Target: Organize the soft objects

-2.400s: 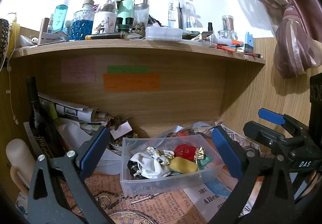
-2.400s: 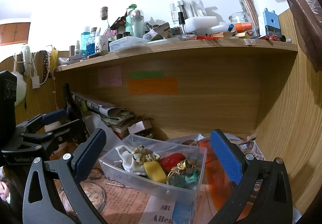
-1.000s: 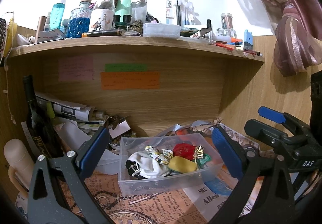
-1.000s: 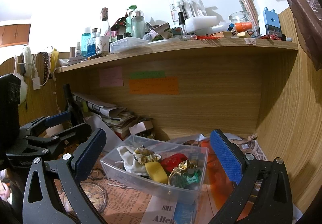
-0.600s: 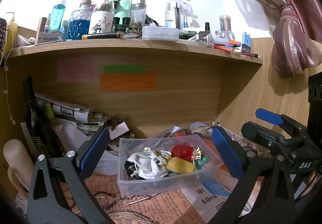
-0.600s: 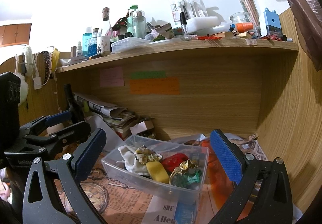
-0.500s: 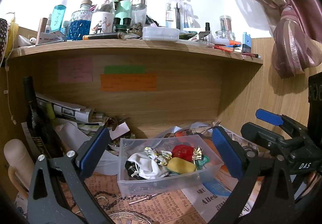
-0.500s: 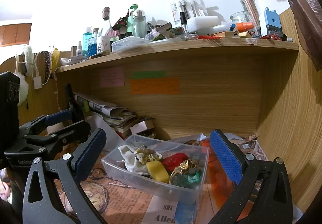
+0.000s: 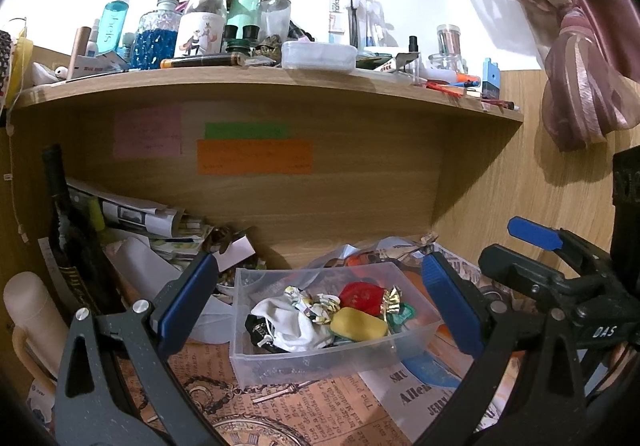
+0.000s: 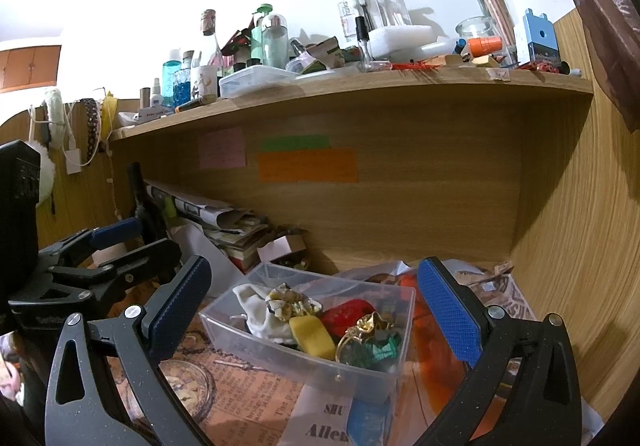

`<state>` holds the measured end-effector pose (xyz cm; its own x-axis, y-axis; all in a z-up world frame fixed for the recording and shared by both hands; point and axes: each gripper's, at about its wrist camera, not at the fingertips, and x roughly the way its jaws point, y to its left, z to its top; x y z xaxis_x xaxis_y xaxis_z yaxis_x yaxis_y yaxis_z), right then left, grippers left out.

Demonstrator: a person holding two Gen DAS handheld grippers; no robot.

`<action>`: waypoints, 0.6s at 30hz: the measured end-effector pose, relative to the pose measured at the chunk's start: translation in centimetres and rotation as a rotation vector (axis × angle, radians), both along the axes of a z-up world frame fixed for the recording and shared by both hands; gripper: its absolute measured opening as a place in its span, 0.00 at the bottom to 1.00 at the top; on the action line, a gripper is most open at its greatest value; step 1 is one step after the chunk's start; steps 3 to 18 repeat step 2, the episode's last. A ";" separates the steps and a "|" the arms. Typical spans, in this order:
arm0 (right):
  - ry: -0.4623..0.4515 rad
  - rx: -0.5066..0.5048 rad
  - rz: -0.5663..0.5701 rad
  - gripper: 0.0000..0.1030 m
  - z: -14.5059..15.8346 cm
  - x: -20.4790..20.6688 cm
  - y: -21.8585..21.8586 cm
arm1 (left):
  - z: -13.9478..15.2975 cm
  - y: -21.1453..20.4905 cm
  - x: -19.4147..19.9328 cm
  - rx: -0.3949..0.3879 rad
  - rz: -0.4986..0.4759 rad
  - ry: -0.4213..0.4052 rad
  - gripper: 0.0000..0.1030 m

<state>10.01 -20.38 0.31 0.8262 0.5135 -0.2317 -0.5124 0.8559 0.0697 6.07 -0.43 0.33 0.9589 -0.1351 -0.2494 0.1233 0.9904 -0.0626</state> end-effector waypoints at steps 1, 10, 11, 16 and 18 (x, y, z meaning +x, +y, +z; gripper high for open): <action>0.003 0.000 -0.001 1.00 -0.1 0.1 0.0 | 0.0 0.0 0.0 0.001 -0.001 0.001 1.00; 0.007 -0.002 -0.005 1.00 -0.2 0.2 -0.1 | -0.1 0.0 0.1 0.002 -0.002 0.003 1.00; 0.007 -0.002 -0.005 1.00 -0.2 0.2 -0.1 | -0.1 0.0 0.1 0.002 -0.002 0.003 1.00; 0.007 -0.002 -0.005 1.00 -0.2 0.2 -0.1 | -0.1 0.0 0.1 0.002 -0.002 0.003 1.00; 0.007 -0.002 -0.005 1.00 -0.2 0.2 -0.1 | -0.1 0.0 0.1 0.002 -0.002 0.003 1.00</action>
